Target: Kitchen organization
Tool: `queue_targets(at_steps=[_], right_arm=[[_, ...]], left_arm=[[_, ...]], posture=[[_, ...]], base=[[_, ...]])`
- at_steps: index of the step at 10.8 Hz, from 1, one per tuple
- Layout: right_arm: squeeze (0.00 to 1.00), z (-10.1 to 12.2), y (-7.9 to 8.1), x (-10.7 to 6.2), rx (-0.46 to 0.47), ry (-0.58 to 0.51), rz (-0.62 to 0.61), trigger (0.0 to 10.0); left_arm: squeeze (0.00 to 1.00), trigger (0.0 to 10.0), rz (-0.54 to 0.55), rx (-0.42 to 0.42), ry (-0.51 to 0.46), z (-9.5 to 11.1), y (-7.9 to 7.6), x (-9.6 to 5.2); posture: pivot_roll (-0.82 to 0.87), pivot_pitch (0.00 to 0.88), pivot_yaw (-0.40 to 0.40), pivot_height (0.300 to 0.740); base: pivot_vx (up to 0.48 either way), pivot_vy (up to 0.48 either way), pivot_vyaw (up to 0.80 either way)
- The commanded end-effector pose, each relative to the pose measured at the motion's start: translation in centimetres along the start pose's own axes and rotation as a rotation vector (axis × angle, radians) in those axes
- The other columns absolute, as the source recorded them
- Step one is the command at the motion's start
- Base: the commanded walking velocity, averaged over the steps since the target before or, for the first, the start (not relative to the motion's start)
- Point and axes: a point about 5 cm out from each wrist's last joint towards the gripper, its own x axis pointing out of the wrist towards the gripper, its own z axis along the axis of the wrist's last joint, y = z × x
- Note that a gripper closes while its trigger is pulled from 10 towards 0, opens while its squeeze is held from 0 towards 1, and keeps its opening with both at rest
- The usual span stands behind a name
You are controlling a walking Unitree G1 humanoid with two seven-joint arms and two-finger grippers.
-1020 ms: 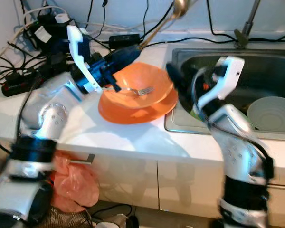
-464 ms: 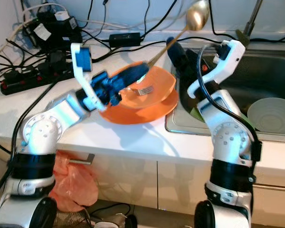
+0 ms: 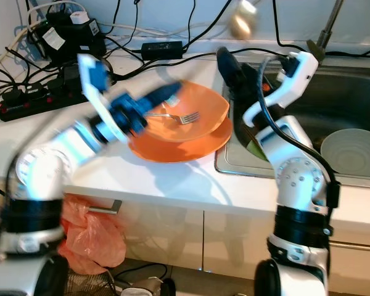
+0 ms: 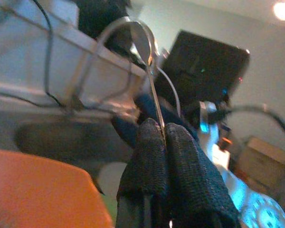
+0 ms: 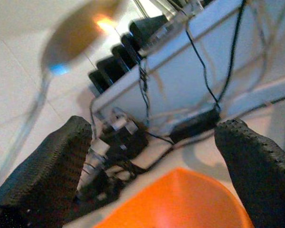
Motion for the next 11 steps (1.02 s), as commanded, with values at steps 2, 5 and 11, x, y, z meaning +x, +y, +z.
queue_targets(at_steps=[2,5,11], right_arm=[[1.00,0.3,-0.3,-0.9,-0.023,0.015,0.004,10.0],[1.00,0.3,0.1,-1.1,-0.007,0.020,0.040,10.0],[0.00,-0.5,3.0,-0.8,0.155,0.066,0.245,10.0]], left_arm=[[0.00,0.0,0.036,0.055,-0.030,1.6,0.6,-0.5],[0.00,0.0,0.038,0.051,-0.023,1.3,0.8,-0.5],[0.00,0.0,0.000,-0.004,0.026,-1.2,0.7,0.7]], posture=[[0.07,0.049,0.060,0.740],[0.07,0.049,0.058,0.740],[0.06,0.057,0.057,0.740]], base=[[0.000,0.000,0.00],[0.000,0.000,0.00],[0.000,0.000,0.00]])
